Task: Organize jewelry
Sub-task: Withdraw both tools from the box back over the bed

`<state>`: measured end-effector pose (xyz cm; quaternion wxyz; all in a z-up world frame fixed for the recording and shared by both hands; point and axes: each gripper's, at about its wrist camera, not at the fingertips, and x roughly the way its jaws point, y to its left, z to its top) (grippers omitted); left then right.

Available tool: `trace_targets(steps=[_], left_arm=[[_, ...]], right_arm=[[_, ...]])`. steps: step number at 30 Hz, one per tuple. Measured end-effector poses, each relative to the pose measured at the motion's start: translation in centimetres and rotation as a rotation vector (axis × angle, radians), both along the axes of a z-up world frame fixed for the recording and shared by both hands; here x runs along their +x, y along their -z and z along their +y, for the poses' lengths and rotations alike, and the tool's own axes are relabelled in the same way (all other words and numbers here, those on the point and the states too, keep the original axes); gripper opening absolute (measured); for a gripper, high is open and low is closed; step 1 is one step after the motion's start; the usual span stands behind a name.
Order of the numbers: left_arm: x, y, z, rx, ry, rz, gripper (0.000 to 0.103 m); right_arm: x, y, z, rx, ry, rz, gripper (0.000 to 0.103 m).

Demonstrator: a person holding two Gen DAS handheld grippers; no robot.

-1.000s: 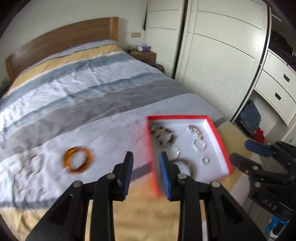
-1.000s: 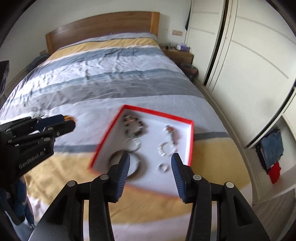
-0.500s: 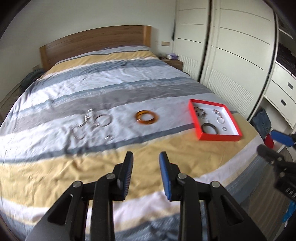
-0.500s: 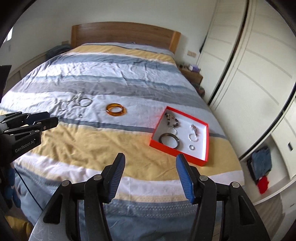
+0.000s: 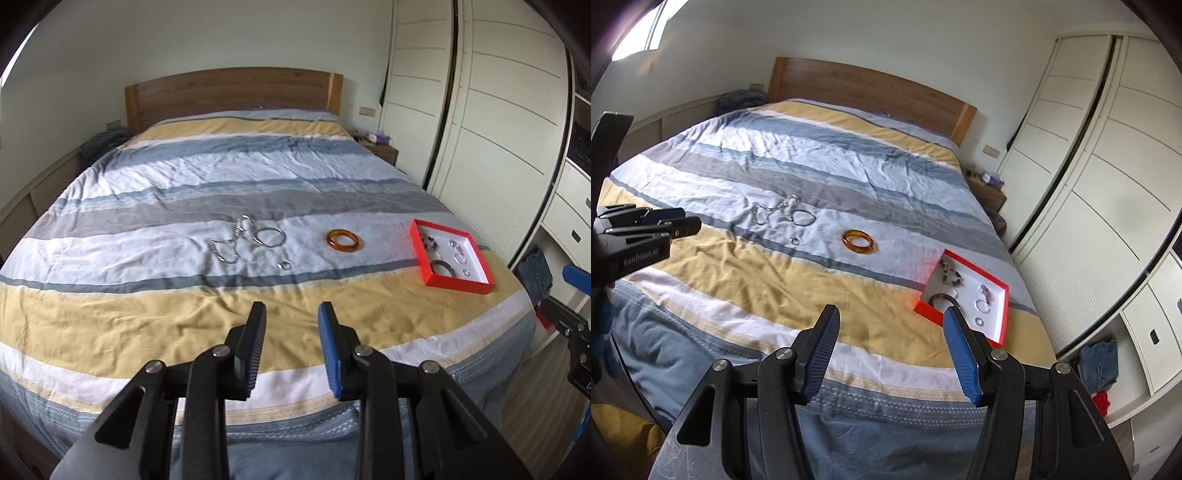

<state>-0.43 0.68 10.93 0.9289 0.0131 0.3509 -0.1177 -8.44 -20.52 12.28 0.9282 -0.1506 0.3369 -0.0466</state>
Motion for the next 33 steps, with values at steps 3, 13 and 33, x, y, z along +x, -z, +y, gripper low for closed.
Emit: trace_targets(steps=[3,13,33], left_arm=[[-0.4,-0.4,1.3,-0.002,-0.018,-0.002,0.028],[2.0,2.3,5.5,-0.003,-0.083,0.114,0.035],[21.3,14.9,-1.1,-0.024,-0.033,0.274,0.036]], right_arm=[[-0.4,-0.5,0.9,-0.007,-0.015,-0.009,0.058],[1.7,0.5,1.5,0.048,-0.067,0.026,0.058],[28.9,14.2,-4.0,0.356,-0.049,0.216,0.058]])
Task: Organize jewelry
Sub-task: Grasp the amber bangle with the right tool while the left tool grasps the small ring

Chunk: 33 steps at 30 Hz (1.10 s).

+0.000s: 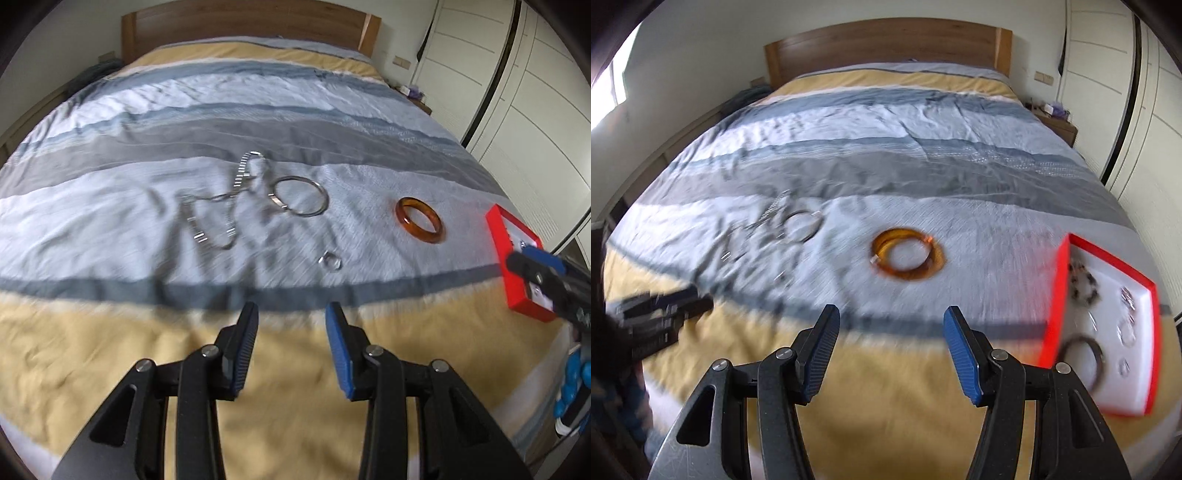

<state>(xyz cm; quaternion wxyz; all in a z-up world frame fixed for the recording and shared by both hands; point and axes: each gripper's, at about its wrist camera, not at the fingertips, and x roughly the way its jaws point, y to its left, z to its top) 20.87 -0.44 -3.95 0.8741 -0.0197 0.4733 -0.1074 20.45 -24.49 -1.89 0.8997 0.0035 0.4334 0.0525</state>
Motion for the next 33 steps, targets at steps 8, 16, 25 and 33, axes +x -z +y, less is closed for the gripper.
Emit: trace_targets(steps=[8,16,25,33], left_arm=[[5.1,3.9,-3.3,0.008,0.010,0.029,0.036],[6.6,5.7,-5.2,0.033,0.057,0.021,0.035],[5.9,6.1,-6.2,0.045,0.074,0.008,0.018],[4.3,3.5,-6.6,0.031,0.074,-0.019,0.018]], right_arm=[[9.9,5.2,-2.7,0.011,0.048,0.060,0.058],[12.3,9.1,-2.9,0.028,0.017,0.105,0.047],[12.7,9.9,-1.7,0.037,-0.042,0.089,0.012],[9.3,6.5,-2.8,0.080,-0.012,0.023,0.011]])
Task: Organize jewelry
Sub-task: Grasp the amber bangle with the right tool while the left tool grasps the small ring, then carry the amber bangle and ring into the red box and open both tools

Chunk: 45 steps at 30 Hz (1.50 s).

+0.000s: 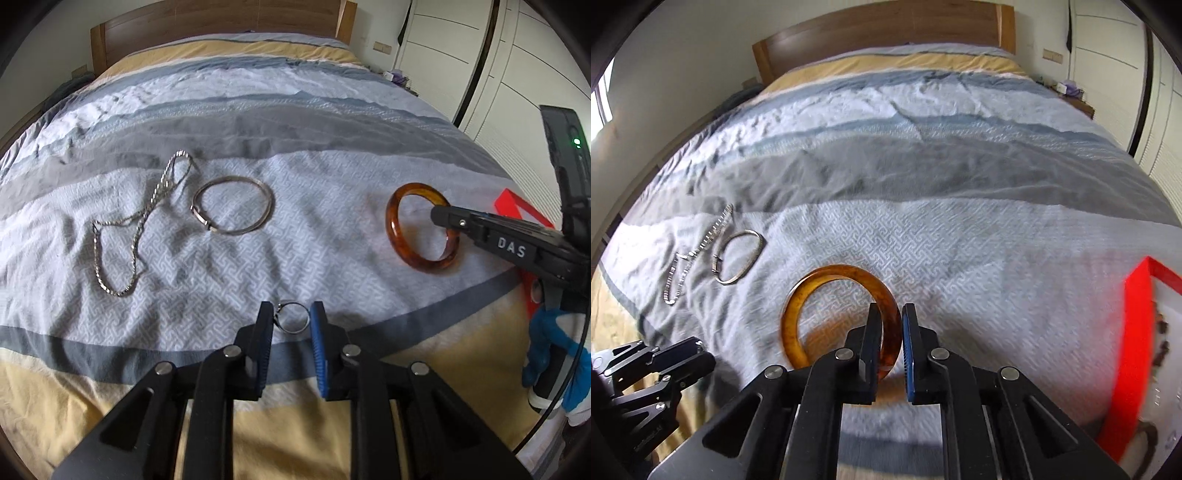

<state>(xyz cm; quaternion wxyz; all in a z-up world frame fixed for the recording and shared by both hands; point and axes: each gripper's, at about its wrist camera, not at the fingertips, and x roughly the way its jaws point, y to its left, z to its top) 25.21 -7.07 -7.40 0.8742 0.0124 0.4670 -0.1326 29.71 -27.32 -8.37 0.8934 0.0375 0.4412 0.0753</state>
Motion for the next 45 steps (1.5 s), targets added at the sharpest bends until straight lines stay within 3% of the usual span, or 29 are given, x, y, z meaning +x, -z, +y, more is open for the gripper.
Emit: trace_targets(steps=[8,15,24,28,36,42,45], left_arm=[[-1.5,-4.5,-3.0,-0.045,0.057,-0.050,0.018],[-2.7,-7.5,-11.1,-0.099,0.196,-0.071,0.018],[-5.4,-5.8,-25.4,-0.147,0.432,0.009,0.019],[-5.9,-3.7,-29.8,-0.133,0.478,0.066,0.019],[-6.0,0.4,-33.7,-0.007,0.487,0.104,0.019],[-6.2,1.0,-34.2,0.026,0.503,0.093,0.020],[-6.2,0.6,-33.9,0.033,0.500,0.082,0.020]], right_arm=[[-3.7,-5.8,-2.5,-0.016,0.042,-0.081,0.011],[-7.1,-8.4,-10.0,-0.077,0.134,-0.107,0.011],[-12.2,-3.4,-22.8,-0.205,0.283,0.025,0.011],[-13.2,-1.0,-25.0,-0.228,0.286,0.074,0.011],[-13.0,2.2,-25.8,-0.242,0.232,0.131,0.010],[-13.0,2.4,-25.4,-0.262,0.221,0.132,0.010],[-13.5,2.1,-25.7,-0.256,0.242,0.124,0.015]])
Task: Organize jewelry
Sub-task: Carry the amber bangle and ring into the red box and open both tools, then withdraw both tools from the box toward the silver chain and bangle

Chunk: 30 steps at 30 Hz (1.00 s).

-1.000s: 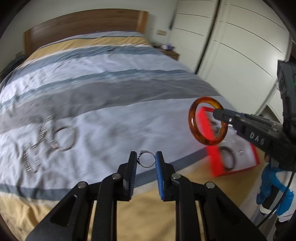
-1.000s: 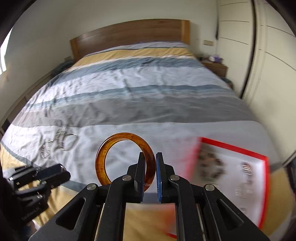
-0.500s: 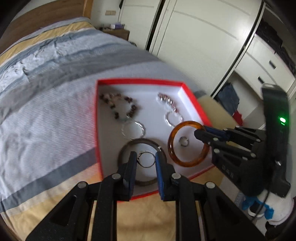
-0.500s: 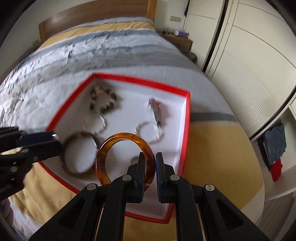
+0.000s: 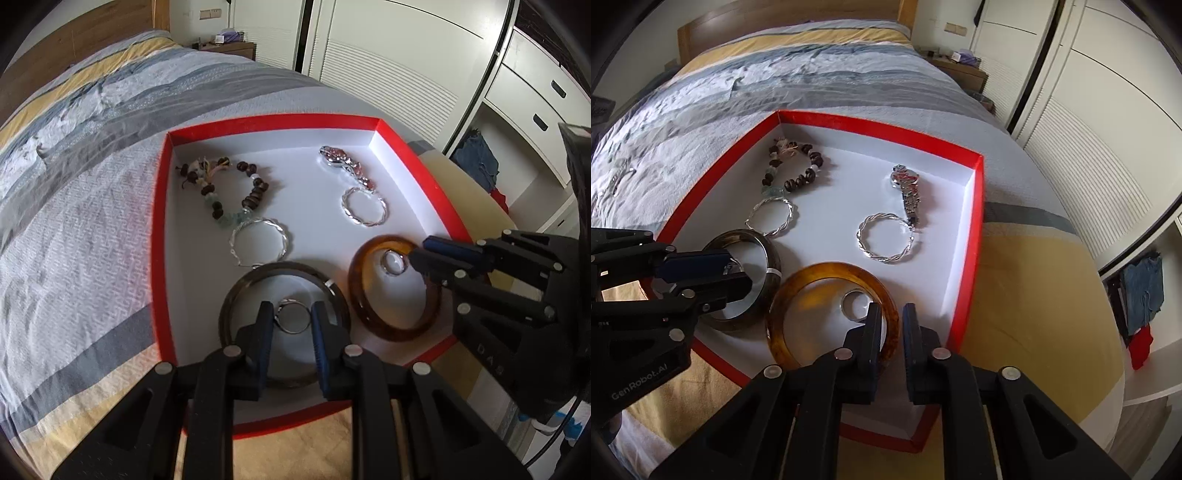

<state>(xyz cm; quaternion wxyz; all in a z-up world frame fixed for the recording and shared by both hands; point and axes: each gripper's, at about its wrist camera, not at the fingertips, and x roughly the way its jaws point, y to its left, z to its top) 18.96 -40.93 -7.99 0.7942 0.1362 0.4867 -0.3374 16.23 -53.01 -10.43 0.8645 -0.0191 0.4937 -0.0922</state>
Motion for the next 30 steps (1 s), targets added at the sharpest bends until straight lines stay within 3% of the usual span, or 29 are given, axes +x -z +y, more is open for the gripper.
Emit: trace_targets(steps=[4,8,9,11,16,21,30], left_arm=[[-0.2,-1.8,1.4,-0.031,-0.021,-0.002,0.021],[-1.5,-4.8,3.5,-0.064,-0.033,-0.026,0.021],[-2.0,-5.7,4.3,-0.074,-0.038,-0.034,0.021],[-3.3,-7.6,5.9,-0.095,-0.053,-0.048,0.021],[-7.5,-12.4,11.2,-0.116,-0.098,-0.114,0.022],[-12.5,-16.6,16.8,-0.118,-0.152,-0.215,0.034],[-18.8,-20.2,24.6,-0.096,-0.231,-0.331,0.035]], right_arm=[[-1.3,-1.6,-0.1,0.008,0.020,-0.018,0.021],[-3.3,-5.1,1.0,-0.006,0.032,-0.055,0.027],[-4.6,-7.4,2.2,-0.006,0.032,-0.082,0.028],[-5.1,-8.2,2.7,-0.006,0.030,-0.092,0.031],[-9.6,-12.9,7.3,0.001,0.004,-0.151,0.040],[-14.3,-16.4,12.7,0.011,-0.038,-0.198,0.045],[-19.9,-20.9,19.2,0.029,-0.087,-0.269,0.045]])
